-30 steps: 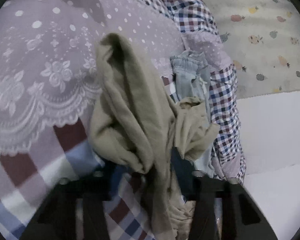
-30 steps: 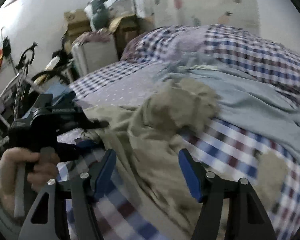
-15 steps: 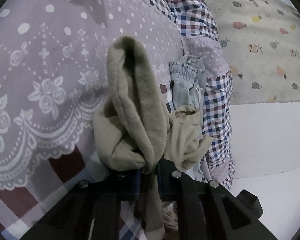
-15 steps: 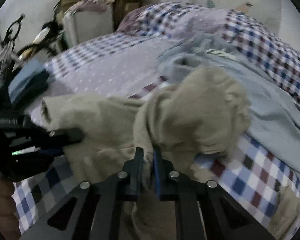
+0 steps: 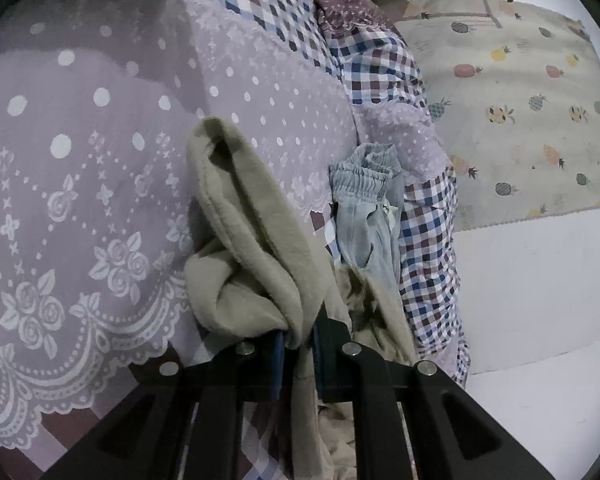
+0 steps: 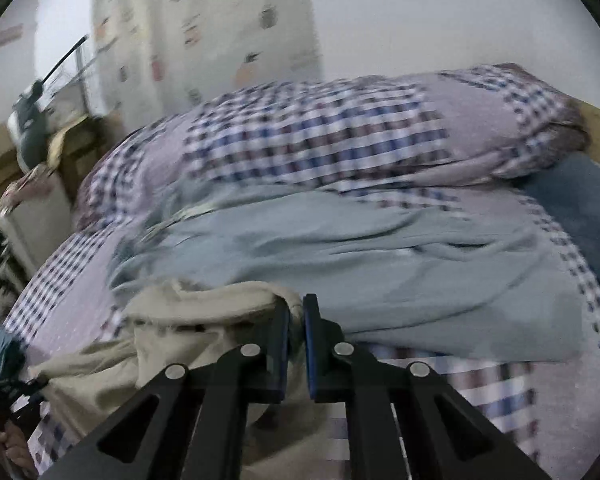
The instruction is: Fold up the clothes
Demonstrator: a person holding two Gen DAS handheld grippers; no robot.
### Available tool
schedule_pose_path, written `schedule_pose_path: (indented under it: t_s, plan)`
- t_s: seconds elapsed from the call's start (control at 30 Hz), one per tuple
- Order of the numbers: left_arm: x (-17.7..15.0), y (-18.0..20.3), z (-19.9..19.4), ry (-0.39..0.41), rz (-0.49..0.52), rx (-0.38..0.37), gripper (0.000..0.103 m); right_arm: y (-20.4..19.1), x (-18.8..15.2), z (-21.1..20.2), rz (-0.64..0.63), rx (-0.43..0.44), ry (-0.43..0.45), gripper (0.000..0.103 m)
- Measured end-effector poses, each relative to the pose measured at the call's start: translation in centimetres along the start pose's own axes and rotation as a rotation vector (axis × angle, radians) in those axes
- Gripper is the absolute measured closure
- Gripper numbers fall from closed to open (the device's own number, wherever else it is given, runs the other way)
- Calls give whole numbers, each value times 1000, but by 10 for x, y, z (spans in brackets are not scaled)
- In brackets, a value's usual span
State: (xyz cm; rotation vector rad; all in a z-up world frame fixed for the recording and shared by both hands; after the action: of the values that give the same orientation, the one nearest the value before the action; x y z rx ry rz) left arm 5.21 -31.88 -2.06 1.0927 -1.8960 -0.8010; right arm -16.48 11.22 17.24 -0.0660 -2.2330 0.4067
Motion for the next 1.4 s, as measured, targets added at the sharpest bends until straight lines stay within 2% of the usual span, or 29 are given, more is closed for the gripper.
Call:
schedule_pose_path:
  t_s: [0.4, 0.5, 0.6, 0.63, 0.7, 0.73, 0.8, 0.87, 0.93, 1.0, 1.13, 1.2, 1.4]
  plan:
    - [7, 3, 2, 44, 35, 29, 93, 133, 33, -27, 141, -196, 139, 98]
    - [8, 5, 5, 47, 39, 23, 93, 154, 28, -24, 149, -221, 120, 98]
    - [6, 11, 10, 47, 71, 32, 93, 171, 17, -9, 161, -273, 52, 94]
    - [5, 13, 12, 38, 86, 39, 92, 173, 12, -7, 159, -294, 33, 90]
    - [4, 15, 14, 32, 104, 53, 92, 175, 3, -6, 146, -322, 13, 62]
    - [3, 15, 13, 35, 107, 59, 92, 174, -2, -7, 136, -325, 14, 58]
    - [2, 13, 13, 37, 94, 65, 91, 168, -18, -20, 117, -287, 18, 51]
    - [2, 10, 12, 40, 73, 68, 82, 161, -36, -34, 102, -234, 9, 50]
    - [2, 7, 9, 55, 55, 75, 64, 153, -61, -46, 103, -153, -29, 49]
    - [1, 6, 6, 69, 44, 63, 51, 142, -94, -56, 98, -58, -93, 48]
    - [-6, 11, -2, 96, 55, 46, 25, 122, -152, -58, 47, 36, -205, 48]
    - [-12, 15, -6, 99, 87, 60, 22, 115, -172, -55, 17, 60, -239, 48]
    - [-42, 20, -7, 33, 223, 131, 21, 102, -193, -45, 15, 118, -303, 48]
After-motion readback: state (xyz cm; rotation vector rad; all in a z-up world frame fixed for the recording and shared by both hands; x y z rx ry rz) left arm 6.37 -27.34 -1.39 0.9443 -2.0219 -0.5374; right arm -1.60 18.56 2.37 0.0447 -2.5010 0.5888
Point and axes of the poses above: each gripper's, at about its wrist camera, not at the fingertips, and z roughly the way its jaws point, y to its right, x to its top, the point moved 2 cm from there along z, roughly the way its jaws point, and after that the axes turned 15 degrees about z, right-handed, at the moved point
